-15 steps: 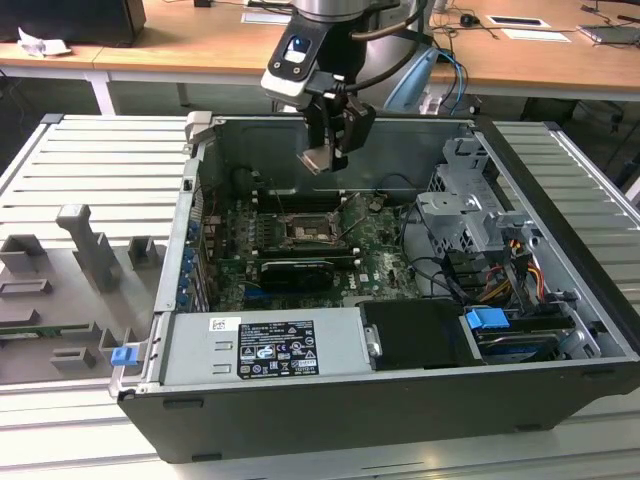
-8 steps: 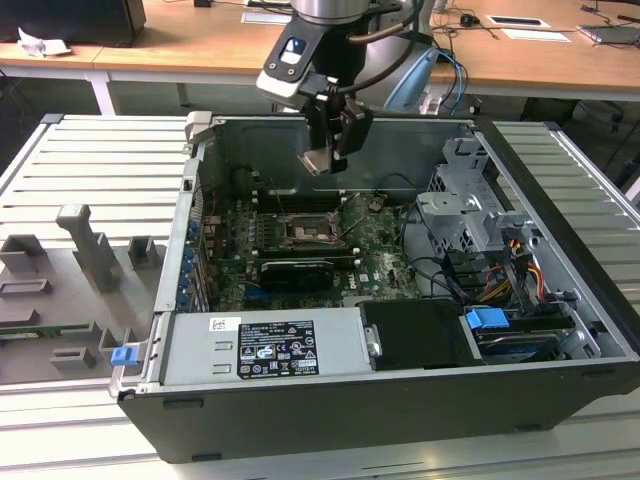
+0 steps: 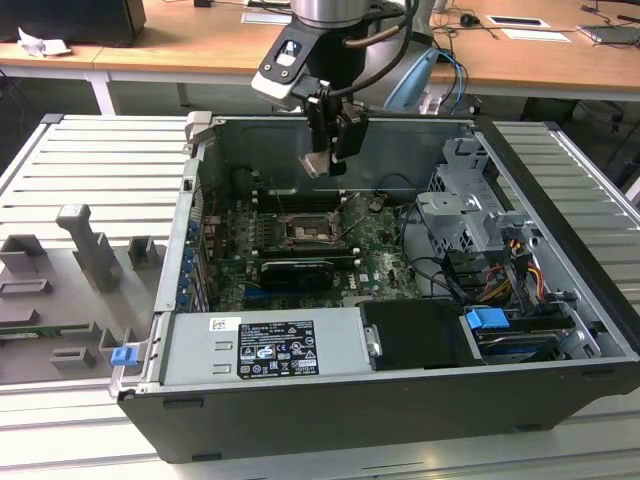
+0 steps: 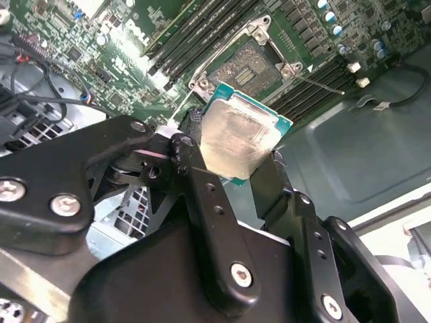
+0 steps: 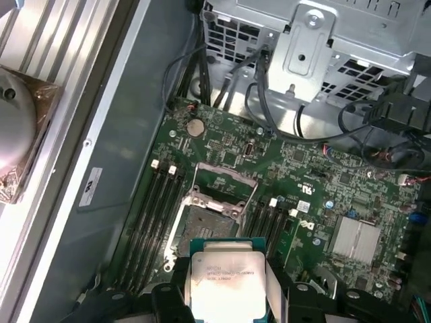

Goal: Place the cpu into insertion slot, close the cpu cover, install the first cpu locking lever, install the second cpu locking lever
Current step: 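Place the cpu into insertion slot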

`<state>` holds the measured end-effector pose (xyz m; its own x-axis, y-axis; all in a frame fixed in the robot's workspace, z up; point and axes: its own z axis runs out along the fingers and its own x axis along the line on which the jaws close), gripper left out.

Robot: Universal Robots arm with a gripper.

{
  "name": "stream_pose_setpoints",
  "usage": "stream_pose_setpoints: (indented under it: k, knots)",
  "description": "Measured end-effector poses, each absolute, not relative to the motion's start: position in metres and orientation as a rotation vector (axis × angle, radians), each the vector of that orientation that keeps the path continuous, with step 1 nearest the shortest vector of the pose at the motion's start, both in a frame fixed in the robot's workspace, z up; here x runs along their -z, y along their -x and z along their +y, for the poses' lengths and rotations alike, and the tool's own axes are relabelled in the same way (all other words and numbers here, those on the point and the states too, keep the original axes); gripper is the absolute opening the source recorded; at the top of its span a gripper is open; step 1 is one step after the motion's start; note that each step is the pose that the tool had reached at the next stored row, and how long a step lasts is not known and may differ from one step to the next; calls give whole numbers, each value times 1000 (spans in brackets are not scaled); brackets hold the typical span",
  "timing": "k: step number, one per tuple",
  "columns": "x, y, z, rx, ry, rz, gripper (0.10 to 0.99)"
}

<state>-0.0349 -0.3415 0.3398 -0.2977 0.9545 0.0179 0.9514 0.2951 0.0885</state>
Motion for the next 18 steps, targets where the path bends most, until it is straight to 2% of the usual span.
stream_pose_setpoints:
  k: [18]
  knots:
    - [-332,35,-342,-124,-1938,2417,533]
